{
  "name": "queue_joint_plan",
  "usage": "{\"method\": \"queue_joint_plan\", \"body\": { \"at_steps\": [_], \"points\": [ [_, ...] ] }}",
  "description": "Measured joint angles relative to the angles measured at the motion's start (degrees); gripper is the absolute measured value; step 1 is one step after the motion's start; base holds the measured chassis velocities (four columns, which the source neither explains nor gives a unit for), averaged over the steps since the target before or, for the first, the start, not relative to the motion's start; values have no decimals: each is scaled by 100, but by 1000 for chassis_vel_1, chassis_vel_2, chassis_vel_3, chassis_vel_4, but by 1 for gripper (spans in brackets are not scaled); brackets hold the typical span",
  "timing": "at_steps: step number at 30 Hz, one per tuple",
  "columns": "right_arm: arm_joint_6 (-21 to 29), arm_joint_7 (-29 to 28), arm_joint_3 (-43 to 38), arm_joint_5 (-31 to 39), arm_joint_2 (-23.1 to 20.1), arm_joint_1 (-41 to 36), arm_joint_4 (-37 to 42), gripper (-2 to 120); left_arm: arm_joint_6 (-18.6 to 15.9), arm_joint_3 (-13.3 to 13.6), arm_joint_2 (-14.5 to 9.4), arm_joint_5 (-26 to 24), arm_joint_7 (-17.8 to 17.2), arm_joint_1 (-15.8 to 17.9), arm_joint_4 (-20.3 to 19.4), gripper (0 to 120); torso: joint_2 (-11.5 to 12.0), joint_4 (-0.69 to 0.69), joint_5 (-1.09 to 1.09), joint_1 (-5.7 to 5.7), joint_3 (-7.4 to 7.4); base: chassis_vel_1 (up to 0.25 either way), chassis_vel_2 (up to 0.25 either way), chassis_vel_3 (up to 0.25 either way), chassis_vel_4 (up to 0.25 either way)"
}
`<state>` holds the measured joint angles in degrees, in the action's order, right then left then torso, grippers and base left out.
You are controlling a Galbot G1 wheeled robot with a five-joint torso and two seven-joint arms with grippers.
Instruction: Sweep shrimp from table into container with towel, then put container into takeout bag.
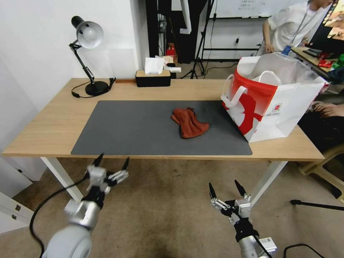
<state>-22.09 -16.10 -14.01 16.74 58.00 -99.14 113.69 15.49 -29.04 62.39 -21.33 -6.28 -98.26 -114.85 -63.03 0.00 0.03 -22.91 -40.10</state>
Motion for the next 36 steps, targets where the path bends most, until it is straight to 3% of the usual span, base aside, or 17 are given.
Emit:
{"method": "queue_joint_plan", "body": {
  "at_steps": [3,7,36],
  "points": [
    [-12,157,-168,172,-81,34,-4,100,638,14,235,115,83,-167,419,100,1,1,-3,0,0,0,0,0,0],
    [-9,259,-229,196,-115,13,27,100,769,158,367,141,178,-11,616,100,1,-2,-2,-1,0,0,0,0,0],
    [25,353,-276,218,-130,-3,60,100,751,274,435,170,241,121,698,100,1,0,-3,-1,0,0,0,0,0]
  ]
}}
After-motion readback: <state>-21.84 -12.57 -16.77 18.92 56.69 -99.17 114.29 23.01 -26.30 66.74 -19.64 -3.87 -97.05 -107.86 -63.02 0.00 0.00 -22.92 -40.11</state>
